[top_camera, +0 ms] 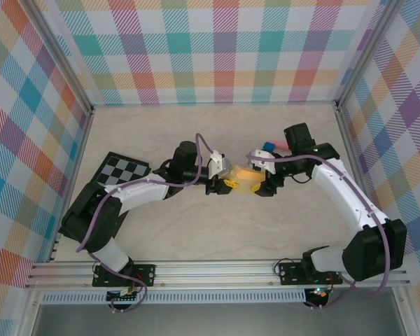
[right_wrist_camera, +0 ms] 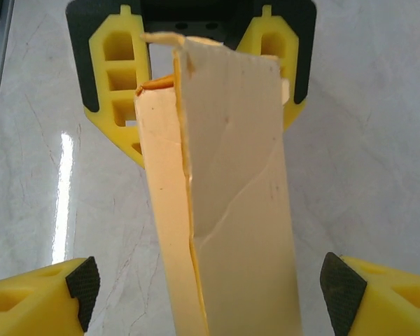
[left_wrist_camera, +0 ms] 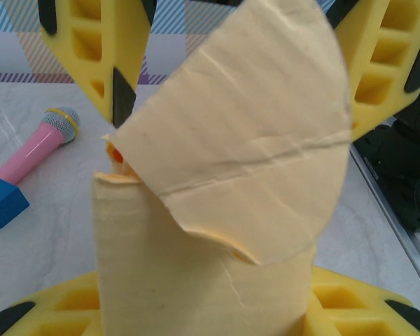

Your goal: Fold the paper box

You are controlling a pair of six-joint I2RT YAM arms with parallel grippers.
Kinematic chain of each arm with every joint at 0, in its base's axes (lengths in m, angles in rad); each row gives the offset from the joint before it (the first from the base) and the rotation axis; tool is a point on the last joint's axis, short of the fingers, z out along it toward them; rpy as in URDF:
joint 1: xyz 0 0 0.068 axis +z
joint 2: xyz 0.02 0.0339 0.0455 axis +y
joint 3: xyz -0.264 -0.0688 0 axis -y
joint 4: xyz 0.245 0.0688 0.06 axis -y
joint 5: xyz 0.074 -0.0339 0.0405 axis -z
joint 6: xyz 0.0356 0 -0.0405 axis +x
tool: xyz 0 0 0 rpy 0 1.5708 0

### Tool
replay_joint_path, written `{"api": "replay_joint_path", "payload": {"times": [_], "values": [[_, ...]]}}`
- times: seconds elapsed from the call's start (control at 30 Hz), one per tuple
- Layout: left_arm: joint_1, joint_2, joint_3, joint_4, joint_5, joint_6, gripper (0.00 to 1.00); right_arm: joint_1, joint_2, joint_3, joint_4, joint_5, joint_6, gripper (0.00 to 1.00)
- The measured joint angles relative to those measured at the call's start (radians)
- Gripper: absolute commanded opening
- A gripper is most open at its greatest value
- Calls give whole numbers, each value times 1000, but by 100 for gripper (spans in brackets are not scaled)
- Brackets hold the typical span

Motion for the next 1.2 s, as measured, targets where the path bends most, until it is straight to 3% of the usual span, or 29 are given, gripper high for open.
{"api": "replay_joint_path", "payload": {"times": [0.23,0.57,0.77,0.93,1.2], "values": [[0,19,-2,7,20,10,42,18,53,0,-8,55,-41,61],[24,128,-43,106,14,-26,54,36,95,-4,3,148,-27,45],[48,129,-108,167,-5,-70,64,45,116,-26,4,187,10,45],[67,88,-175,194,-57,-134,66,88,140,-24,8,275,66,47],[87,-101,-248,303,-182,-460,63,157,202,-15,28,458,203,49]]}}
